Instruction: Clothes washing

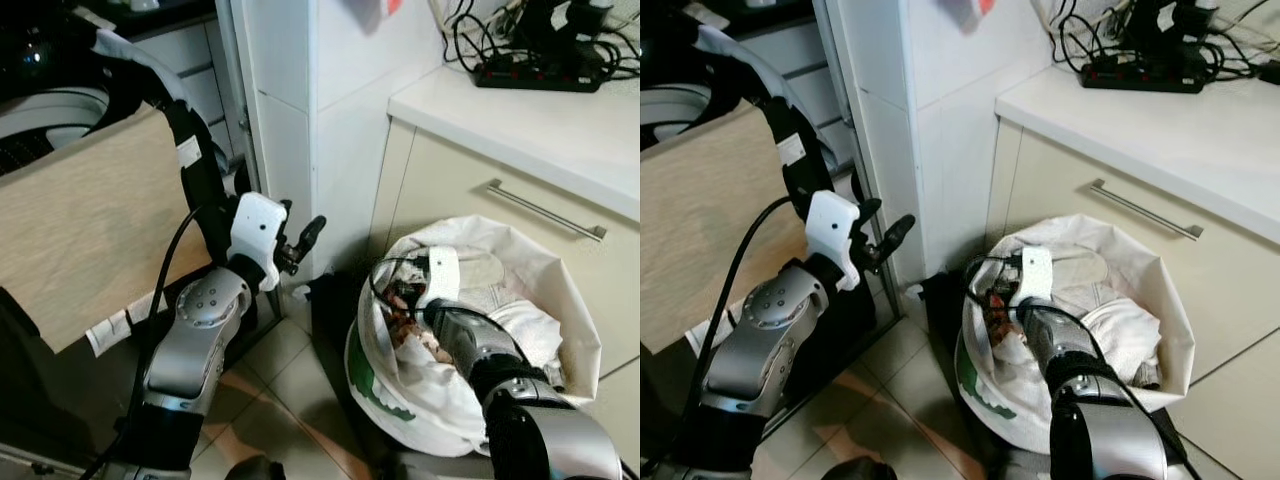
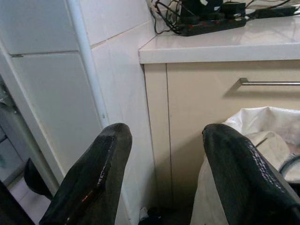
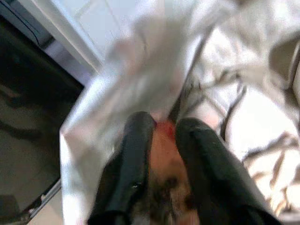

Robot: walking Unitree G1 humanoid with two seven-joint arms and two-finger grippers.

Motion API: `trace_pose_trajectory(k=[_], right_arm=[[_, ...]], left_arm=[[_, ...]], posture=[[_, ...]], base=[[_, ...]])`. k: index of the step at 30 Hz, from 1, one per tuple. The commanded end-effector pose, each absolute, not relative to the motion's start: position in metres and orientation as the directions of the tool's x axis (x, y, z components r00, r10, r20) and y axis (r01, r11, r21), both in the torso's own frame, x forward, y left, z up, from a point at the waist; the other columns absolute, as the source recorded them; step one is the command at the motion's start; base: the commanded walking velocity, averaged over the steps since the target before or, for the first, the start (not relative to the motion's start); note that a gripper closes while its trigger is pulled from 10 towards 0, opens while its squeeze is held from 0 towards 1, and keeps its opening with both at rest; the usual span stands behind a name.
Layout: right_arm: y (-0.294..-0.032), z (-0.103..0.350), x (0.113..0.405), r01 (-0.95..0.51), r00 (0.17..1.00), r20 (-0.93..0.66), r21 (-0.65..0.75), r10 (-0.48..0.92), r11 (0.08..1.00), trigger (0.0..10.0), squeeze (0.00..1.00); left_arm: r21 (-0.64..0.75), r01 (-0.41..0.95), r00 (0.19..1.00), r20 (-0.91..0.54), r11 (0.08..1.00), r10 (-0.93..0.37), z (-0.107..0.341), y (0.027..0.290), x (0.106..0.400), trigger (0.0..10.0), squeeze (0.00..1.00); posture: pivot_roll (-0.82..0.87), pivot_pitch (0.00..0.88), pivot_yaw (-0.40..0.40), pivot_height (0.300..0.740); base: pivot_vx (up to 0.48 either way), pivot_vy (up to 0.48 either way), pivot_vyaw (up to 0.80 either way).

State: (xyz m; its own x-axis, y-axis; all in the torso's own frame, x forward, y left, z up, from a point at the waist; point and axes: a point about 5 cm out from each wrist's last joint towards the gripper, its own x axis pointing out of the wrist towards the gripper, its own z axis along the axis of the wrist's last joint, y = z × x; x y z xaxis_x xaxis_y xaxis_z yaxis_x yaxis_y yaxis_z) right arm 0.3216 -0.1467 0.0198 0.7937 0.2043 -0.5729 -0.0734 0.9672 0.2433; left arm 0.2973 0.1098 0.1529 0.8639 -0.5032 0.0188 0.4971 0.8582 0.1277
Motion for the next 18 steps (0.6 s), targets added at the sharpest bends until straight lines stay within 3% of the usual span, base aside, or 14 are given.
trace_pose_trajectory(k=[1, 9, 18], right_arm=[[-0.143, 0.019, 0.32, -0.082, 0.79, -0.571, 0.263, 0.223, 0.961, 10.0, 1.0], [-0.136, 0.009, 0.31, -0.112, 0.761, -0.605, 0.234, 0.235, 0.966, 10.0, 1.0], [-0.135, 0.0, 0.301, -0.06, 0.722, -0.641, 0.317, 0.261, 0.946, 10.0, 1.0]], left_arm=[[0.136, 0.505, 0.858, 0.025, 0.852, -0.513, 0.155, 0.108, 0.3, 10.0, 0.0], [0.138, 0.532, 0.841, 0.025, 0.835, -0.54, 0.153, 0.102, 0.301, 10.0, 0.0], [0.183, 0.586, 0.807, -0.04, 0.79, -0.589, 0.141, 0.106, 0.293, 10.0, 0.0]], posture=[[-0.06, 0.0, 0.036, 0.724], [-0.07, 0.0, 0.045, 0.724], [-0.06, 0.0, 0.043, 0.724]], base=[[0.0, 0.0, 0.0], [0.0, 0.0, 0.0], [0.0, 0.0, 0.0]])
